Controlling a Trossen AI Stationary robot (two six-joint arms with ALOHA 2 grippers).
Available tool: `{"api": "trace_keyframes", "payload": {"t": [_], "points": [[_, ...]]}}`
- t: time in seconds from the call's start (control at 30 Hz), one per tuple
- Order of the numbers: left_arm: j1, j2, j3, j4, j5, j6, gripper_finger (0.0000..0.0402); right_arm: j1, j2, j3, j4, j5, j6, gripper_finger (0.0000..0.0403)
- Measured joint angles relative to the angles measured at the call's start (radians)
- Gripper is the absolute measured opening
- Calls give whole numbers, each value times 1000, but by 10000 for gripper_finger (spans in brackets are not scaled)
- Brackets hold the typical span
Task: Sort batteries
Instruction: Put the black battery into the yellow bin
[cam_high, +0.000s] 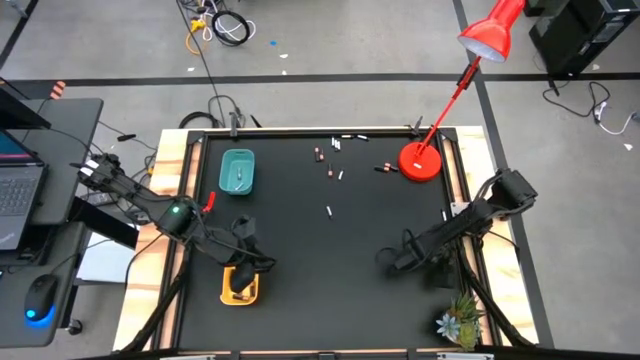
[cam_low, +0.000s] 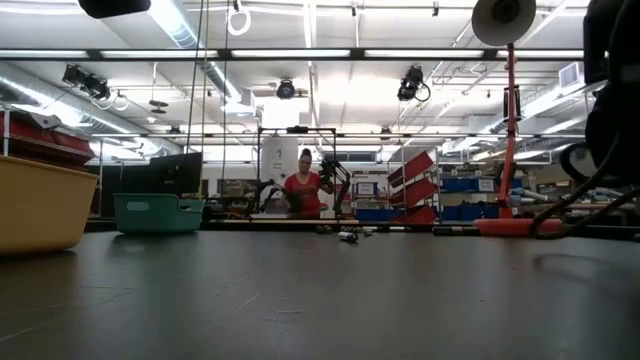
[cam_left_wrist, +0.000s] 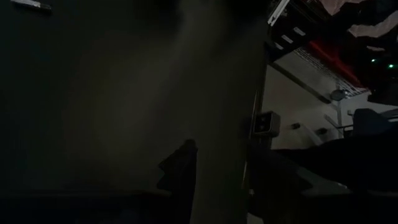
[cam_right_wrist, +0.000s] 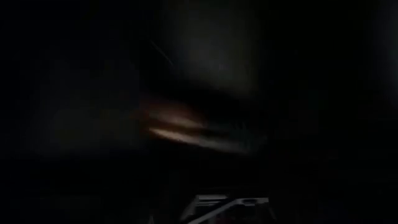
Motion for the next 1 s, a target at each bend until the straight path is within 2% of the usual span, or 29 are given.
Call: {"api": "trace_keyframes", "payload": {"t": [0.1,0.3,0.5,0.77,1.0], "points": [[0,0,0,0,16,-21,147,1,-26,11,3,32,25,208],[5,0,0,3,18,-21,147,-3,-105,146,-51,150,33,195],[33,0,0,12,17,-18,147,-15,-183,215,-65,222,215,193],[76,34,0,35,-85,-18,147,-19,-257,244,173,373,289,189],[128,187,0,149,-91,-152,147,-92,-294,244,345,568,386,176]]}}
